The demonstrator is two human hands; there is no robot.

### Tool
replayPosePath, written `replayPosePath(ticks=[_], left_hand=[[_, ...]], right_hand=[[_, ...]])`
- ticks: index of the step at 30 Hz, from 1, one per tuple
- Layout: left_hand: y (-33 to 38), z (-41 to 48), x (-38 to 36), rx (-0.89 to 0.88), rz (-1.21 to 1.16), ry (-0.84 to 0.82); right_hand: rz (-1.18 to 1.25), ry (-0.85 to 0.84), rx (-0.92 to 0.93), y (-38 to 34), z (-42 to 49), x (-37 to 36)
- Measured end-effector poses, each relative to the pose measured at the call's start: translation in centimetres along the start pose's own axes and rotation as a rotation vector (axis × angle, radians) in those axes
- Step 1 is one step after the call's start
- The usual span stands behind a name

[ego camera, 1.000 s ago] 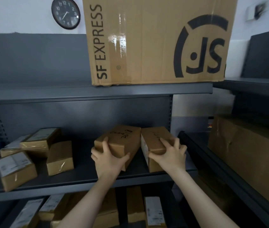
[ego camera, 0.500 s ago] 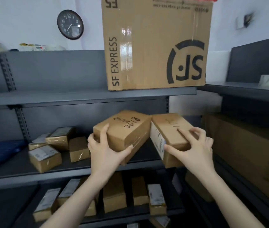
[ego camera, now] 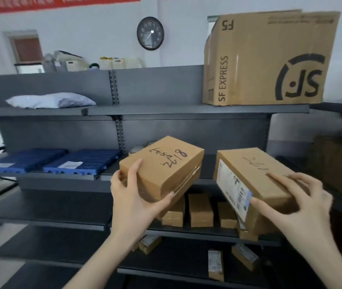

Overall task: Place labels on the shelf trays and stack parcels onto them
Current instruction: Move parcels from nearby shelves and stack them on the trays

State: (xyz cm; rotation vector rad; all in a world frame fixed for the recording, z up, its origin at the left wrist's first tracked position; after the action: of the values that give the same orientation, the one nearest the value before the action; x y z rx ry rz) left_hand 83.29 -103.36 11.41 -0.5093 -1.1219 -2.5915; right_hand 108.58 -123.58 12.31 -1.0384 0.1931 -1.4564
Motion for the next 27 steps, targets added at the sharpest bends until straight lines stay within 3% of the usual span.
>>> replayPosePath(ticks=[14, 27], left_hand=[[-11.1, -1.6, 19.3, 0.189, 0.237, 0.338], [-23.0, 5.8, 29.4, 0.238, 0.318, 0.536]], right_hand=[[0.224, -0.218, 0.285, -15.8, -4.7, -16.3], [0.373, -0.263, 0.505, -29.7, -2.5, -33.7]])
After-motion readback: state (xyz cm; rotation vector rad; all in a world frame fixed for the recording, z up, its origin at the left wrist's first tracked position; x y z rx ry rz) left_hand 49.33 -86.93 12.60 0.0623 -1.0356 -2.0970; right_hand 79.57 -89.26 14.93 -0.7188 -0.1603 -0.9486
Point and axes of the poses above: each hand's wrist, its own z-axis towards the middle knuckle, its own x-axis out of the back of the hand, y = z × x, the point moved 5 cm from there along z, towards the middle knuckle, and after that the axes turned 2 degrees about x, right-handed, at the moved point
